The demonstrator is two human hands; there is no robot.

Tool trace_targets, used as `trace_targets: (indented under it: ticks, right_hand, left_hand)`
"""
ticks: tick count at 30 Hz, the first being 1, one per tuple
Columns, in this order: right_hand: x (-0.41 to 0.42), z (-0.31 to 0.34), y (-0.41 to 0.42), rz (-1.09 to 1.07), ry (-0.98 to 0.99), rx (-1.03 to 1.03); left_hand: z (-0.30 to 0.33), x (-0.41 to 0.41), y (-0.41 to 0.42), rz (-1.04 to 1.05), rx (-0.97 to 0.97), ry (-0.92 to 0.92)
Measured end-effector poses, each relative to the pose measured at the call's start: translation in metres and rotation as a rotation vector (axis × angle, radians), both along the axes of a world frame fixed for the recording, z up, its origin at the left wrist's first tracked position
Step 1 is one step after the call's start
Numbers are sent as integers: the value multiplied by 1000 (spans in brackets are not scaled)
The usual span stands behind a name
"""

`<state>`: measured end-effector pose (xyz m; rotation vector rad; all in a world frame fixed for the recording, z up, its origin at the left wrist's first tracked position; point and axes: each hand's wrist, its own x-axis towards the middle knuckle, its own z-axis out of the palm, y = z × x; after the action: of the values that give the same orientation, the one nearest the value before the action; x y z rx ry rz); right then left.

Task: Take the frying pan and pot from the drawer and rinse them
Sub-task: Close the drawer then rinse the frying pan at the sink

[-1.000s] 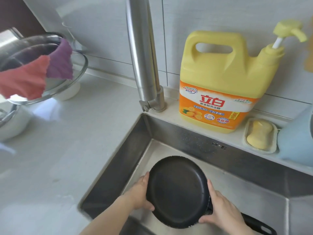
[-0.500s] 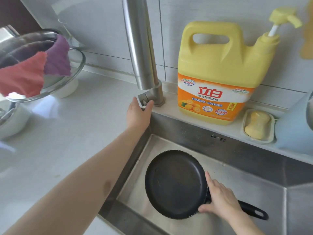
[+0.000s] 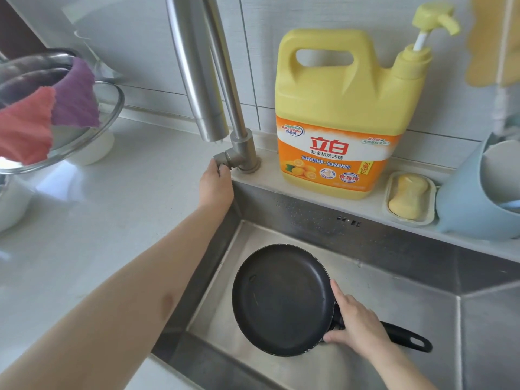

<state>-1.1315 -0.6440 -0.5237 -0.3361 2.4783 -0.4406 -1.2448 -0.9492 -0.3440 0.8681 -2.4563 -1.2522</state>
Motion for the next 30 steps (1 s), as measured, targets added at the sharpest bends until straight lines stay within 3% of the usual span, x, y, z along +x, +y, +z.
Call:
trace_targets:
  ticks: [10,12,14,17,19,25,30]
  right_hand:
    - [-1,-1,1,6,-9,10]
    - [-1,-1,2,3,-13,13]
    - [-1,-1,2,4,-16,23]
    - [-2,-1,1,7,-17,38]
    - [-2,-1,1,15,-19,52]
    - [-6,0,2,44,-7,82]
    - [-7,1,2,53,-21,83]
  left_hand:
    - [-19,26,-7,-117,93,21]
    - [-41,52,-14,-194,23,-50]
    - [-70,82,-23,-350,-74,-250]
    - [-105,123,-24,-636,-130,-713]
    - [-125,142,-22,-749,-240,-884]
    - [-155,147,-25,-765,-292,-943]
    - [-170,144,-22,-823,-238,-872]
